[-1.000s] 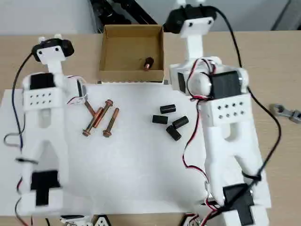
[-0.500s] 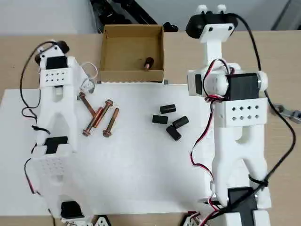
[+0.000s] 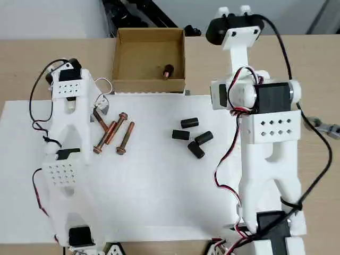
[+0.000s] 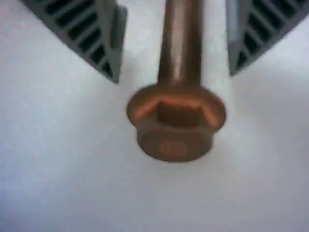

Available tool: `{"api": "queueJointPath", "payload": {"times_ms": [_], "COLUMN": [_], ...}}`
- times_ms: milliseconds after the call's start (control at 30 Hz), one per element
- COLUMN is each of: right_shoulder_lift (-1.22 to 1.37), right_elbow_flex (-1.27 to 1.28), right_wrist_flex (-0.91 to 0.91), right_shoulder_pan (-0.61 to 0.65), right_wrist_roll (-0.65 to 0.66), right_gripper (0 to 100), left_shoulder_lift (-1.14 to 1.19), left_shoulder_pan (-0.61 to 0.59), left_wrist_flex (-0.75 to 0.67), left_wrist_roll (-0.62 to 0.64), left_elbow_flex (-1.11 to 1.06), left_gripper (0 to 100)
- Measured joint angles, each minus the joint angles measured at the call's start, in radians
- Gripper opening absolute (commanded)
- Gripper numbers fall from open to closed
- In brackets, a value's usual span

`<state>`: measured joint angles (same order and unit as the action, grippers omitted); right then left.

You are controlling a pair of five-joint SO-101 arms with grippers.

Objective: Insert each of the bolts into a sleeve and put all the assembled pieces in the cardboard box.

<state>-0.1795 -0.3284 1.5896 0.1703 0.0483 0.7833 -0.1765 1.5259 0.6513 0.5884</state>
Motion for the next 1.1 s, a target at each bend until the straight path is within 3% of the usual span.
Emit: {"api": "queueJointPath", "payload": {"times_ms": [100,233,500,633,900,1100], "right_shoulder_lift": [0.0,0.0,0.0,0.0,0.0,-0.028], "right_elbow_flex": [0.0,0.0,0.0,0.0,0.187,0.344], "right_wrist_flex": [0.0,0.0,0.025,0.06,0.063,0.063], "right_shoulder_pan": [0.0,0.0,0.0,-0.002,0.0,0.049], "right_wrist_roll": [0.006,0.006,0.006,0.015,0.089,0.097], "right_gripper": [0.9,0.9,0.5,0.4,0.5,0.6], "left_shoulder_lift": [0.009,0.009,0.009,-0.012,-0.293,-0.545], "left_shoulder_pan": [-0.011,-0.012,-0.011,-0.02,-0.023,0.002], "left_wrist_flex": [-0.002,-0.005,0.0,0.086,0.184,0.199], "left_wrist_roll": [0.0,-0.002,0.002,-0.034,-0.207,-0.308], "left_elbow_flex": [0.006,0.008,0.02,0.044,0.032,-0.12], "left_gripper": [12,0,1,1,1,1]}}
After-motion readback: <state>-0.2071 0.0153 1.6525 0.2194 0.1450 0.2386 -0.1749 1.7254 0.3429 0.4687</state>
